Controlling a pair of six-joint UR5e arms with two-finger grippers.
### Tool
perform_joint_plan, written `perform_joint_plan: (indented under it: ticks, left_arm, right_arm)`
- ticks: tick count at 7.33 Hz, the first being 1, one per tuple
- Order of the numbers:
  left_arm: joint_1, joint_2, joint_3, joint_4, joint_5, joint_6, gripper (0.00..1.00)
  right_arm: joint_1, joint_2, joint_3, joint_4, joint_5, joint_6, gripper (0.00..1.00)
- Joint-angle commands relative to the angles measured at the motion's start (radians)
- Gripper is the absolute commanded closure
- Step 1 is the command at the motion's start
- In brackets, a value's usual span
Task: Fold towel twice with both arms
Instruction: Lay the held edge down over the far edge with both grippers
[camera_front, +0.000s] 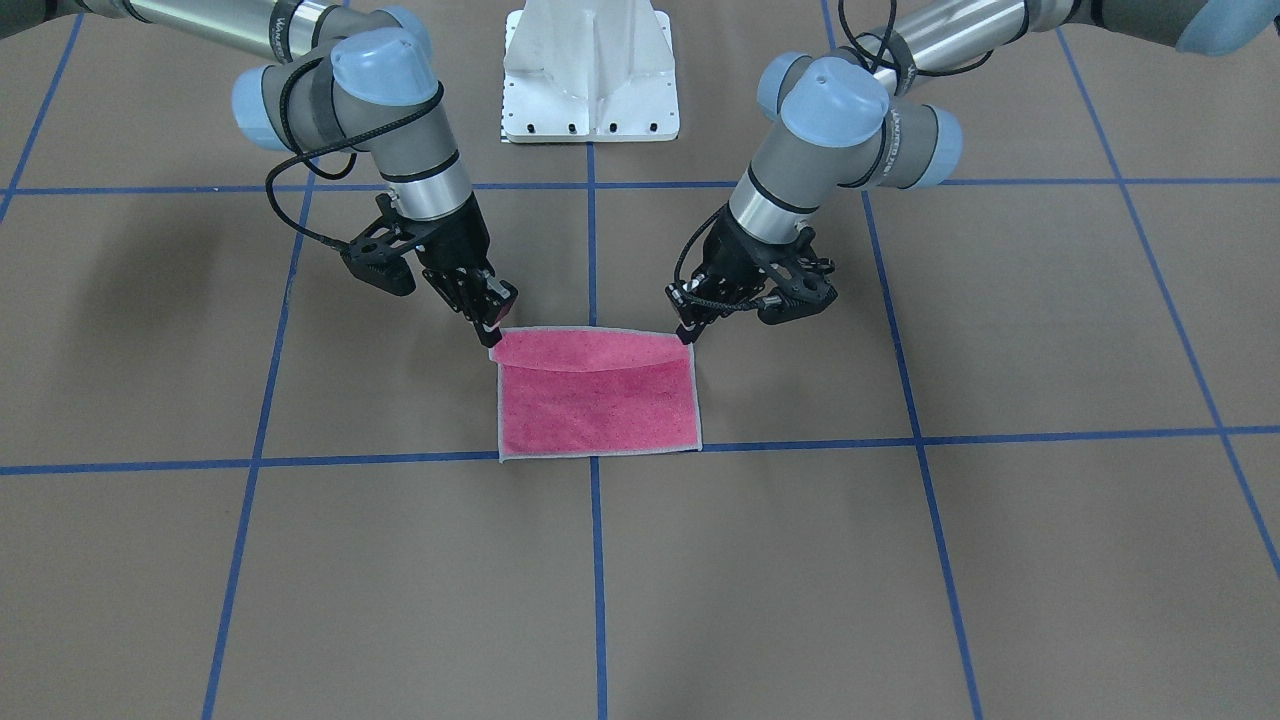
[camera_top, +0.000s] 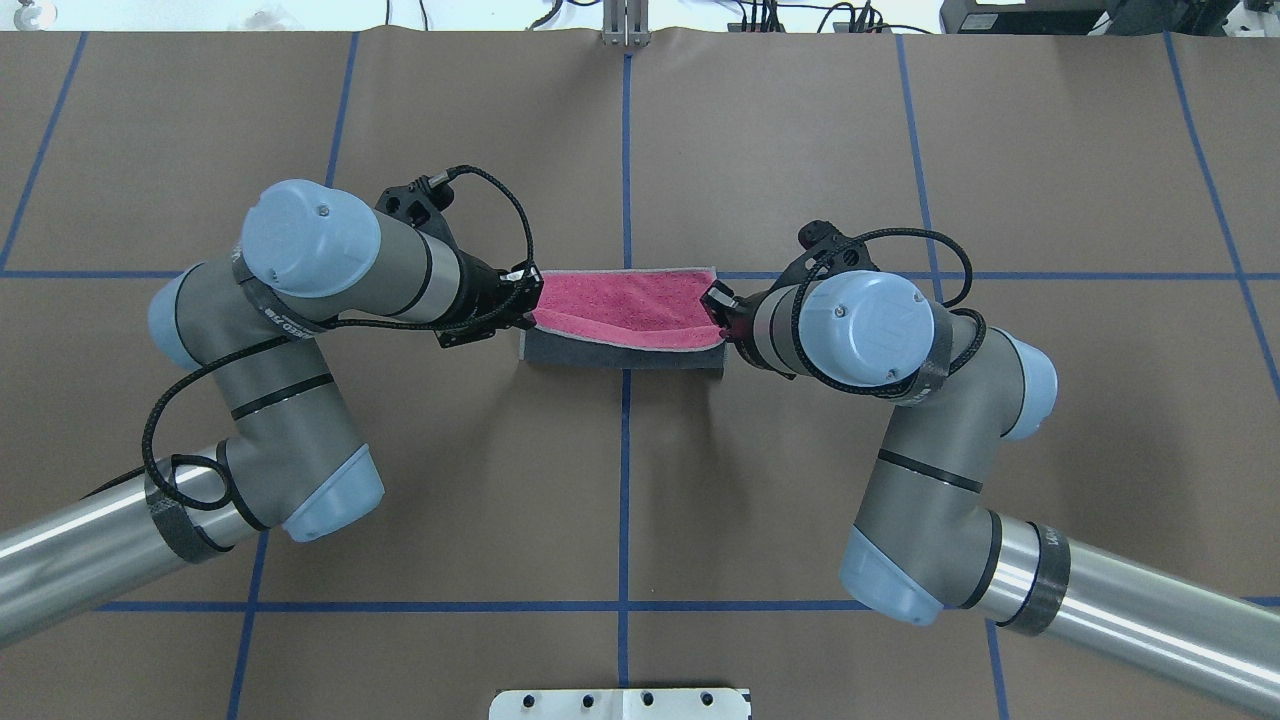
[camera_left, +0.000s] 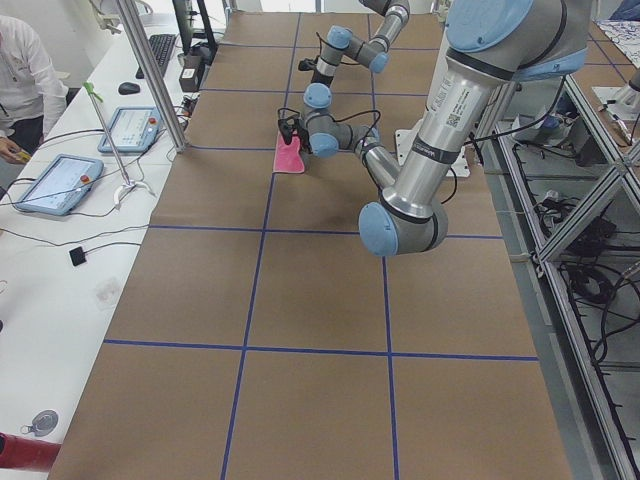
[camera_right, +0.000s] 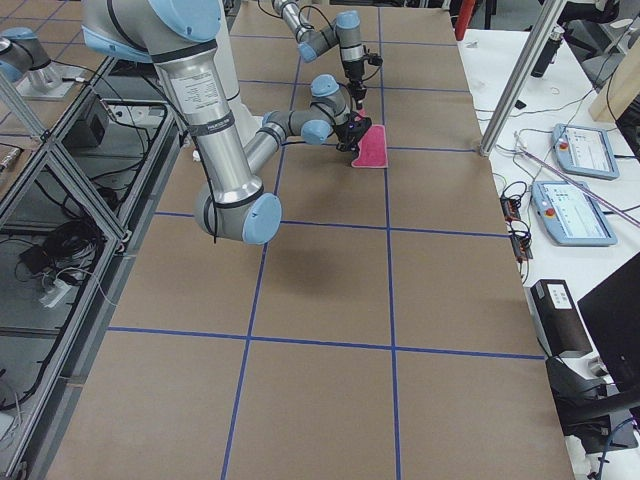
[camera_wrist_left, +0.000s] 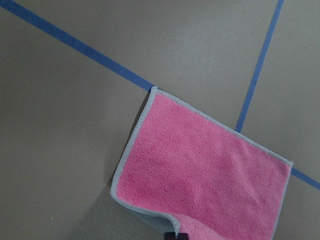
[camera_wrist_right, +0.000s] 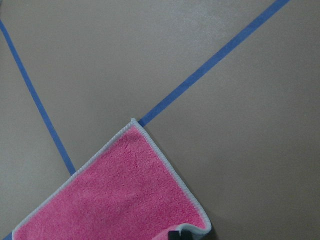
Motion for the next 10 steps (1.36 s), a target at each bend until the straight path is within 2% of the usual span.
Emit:
perform_joint_plan:
  ticks: [1, 4, 6, 10]
  left_arm:
    - [-0.015, -0.031, 0.053, -0.001, -0.001, 0.015, 1.0]
    - [-0.03, -0.045, 0.088, -0.004, -0.001, 0.021, 1.0]
    - [-0.032, -0.067, 0.128, -0.004, 0.001, 0.045, 1.0]
    - [-0.041, -0.071, 0.142, -0.008, 0.003, 0.045, 1.0]
  right_arm:
    - [0.007, 0.009, -0.025, 0.001, -0.001, -0.01, 1.0]
    - [0.013, 0.027, -0.035, 0.001, -0.001, -0.01, 1.0]
    - [0.02, 0.063, -0.084, 0.001, -0.001, -0.012, 1.0]
    - [0.028, 0.063, -0.1, 0.002, 0.0, -0.022, 1.0]
